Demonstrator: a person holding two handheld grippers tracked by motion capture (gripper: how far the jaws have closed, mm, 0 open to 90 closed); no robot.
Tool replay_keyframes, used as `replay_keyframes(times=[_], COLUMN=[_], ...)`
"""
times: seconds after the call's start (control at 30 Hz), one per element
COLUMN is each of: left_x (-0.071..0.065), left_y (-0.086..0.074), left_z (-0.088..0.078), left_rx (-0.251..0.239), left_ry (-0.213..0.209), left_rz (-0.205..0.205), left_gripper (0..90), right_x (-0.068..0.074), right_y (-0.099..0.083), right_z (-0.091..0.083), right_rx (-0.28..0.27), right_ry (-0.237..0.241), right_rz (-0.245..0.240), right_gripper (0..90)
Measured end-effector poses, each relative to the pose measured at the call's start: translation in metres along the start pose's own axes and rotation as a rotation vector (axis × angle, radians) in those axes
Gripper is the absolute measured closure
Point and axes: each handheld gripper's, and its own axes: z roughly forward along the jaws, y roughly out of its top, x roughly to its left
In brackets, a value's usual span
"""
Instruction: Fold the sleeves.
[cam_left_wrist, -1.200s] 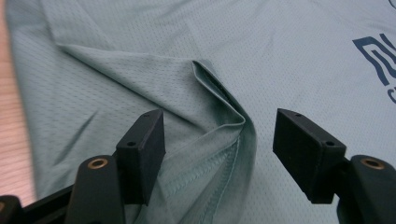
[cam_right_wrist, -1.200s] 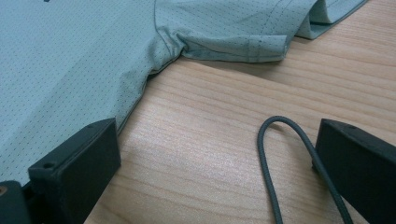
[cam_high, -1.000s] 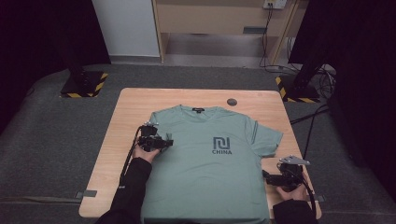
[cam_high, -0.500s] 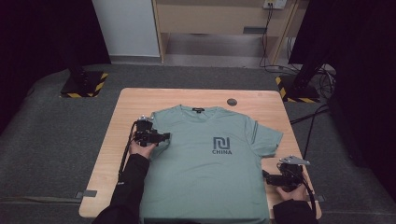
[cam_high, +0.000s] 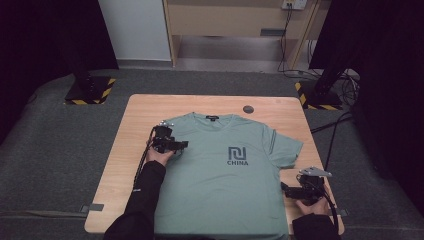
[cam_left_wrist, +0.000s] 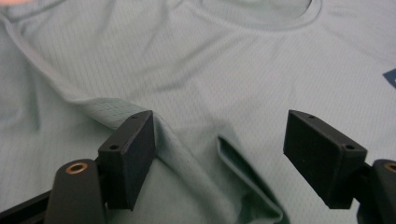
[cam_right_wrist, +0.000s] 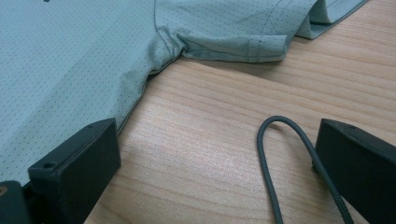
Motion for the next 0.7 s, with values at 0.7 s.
replay_keyframes(times=[0.7], left_x=[0.009], left_y=[-0.035], left_z=[-0.047], left_rx=[-0.002], left_ry=[-0.081], left_rz=[0.021], left_gripper=[21.9], right_x=[0.000], right_y=[0.000], right_z=[0.000], right_rx=[0.000], right_ry=[0.000], right_rz=[0.000], right_gripper=[1.0])
